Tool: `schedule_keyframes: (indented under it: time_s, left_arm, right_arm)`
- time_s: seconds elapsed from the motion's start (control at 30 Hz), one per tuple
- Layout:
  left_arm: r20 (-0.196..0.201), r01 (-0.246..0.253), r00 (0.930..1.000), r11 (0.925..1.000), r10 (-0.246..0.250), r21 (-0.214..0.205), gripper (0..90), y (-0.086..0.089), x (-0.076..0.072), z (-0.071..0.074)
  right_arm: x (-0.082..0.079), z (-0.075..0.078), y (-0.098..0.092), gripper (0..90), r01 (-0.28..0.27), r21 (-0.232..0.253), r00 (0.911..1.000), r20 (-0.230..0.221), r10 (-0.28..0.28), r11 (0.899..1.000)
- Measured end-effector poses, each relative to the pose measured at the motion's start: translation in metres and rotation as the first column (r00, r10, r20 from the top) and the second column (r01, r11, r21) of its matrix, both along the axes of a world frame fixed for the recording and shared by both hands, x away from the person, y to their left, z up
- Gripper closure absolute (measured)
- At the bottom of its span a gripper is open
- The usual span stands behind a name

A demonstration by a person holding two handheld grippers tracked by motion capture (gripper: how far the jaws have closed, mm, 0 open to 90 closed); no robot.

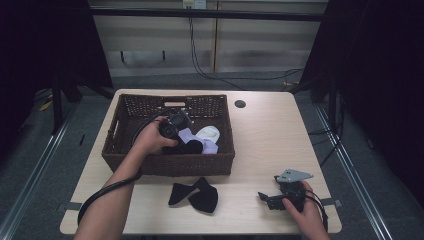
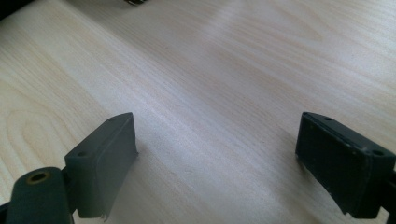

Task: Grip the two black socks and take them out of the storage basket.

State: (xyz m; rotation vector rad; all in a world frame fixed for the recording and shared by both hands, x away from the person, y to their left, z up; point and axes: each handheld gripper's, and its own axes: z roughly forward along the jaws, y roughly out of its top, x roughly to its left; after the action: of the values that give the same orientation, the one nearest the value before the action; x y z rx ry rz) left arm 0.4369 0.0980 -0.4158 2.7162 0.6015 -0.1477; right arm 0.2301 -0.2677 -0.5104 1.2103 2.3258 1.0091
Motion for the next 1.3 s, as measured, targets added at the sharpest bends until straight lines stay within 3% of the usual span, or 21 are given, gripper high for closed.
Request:
schedule_keyframes:
  time_s: [0.57,1.0,1.3]
  left_arm:
    - [0.018,-0.013,0.9998,0.9999,0.013,0.008,81.9,0.013,0.000,0.051]
    - [0.011,-0.006,0.9999,0.9997,0.006,0.025,81.9,0.013,-0.001,0.078]
    - [0.011,0.006,0.9999,0.9996,-0.006,0.028,81.9,0.012,-0.002,0.113]
  right_arm:
    - [0.000,0.000,0.000,11.9,-0.002,-0.001,1.0000,0.004,0.002,1.000]
    - [0.000,0.000,0.000,11.9,-0.001,-0.002,1.0000,0.001,0.001,1.000]
    - [0.000,0.000,0.000,12.0,-0.001,-0.002,1.0000,0.002,0.001,1.000]
